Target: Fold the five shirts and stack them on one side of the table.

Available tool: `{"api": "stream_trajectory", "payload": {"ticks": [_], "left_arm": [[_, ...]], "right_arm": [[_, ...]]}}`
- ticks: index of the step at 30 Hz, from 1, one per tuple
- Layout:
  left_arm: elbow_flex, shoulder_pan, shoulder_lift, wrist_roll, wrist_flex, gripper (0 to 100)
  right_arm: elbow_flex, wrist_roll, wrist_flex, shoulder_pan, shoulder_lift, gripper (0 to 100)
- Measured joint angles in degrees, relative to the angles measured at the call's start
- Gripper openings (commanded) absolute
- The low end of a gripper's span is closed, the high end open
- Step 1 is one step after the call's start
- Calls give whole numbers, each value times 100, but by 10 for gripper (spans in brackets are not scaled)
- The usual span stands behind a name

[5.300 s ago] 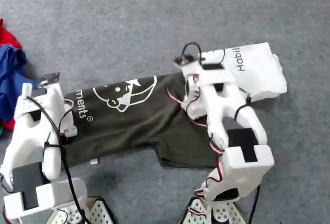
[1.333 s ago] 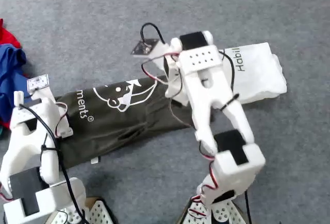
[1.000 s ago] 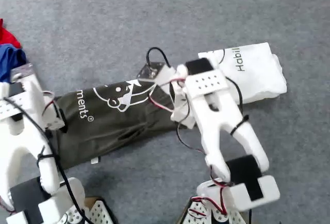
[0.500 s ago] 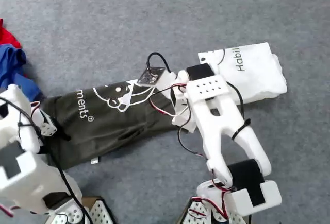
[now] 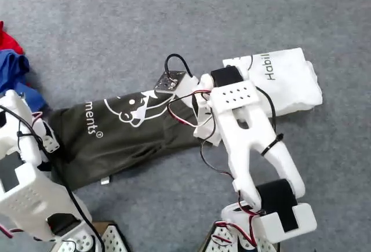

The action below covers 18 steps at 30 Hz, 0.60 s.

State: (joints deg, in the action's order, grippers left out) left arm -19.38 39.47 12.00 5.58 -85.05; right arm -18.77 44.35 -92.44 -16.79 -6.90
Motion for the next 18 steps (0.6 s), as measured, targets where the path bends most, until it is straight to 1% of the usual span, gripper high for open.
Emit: {"api": "stream_trajectory", "payload": {"ticks": [4,9,13,18], "left_arm": [[554,0,0,378,-510,241],[949,158,26,580,-756,241],[958,237,62,580,-580,242],[615,202,62,633,-26,241]], "right_arm": [[0,0,0,0,0,18],[0,0,0,0,0,18],[0,0,0,0,0,18],[0,0,0,0,0,18]]}}
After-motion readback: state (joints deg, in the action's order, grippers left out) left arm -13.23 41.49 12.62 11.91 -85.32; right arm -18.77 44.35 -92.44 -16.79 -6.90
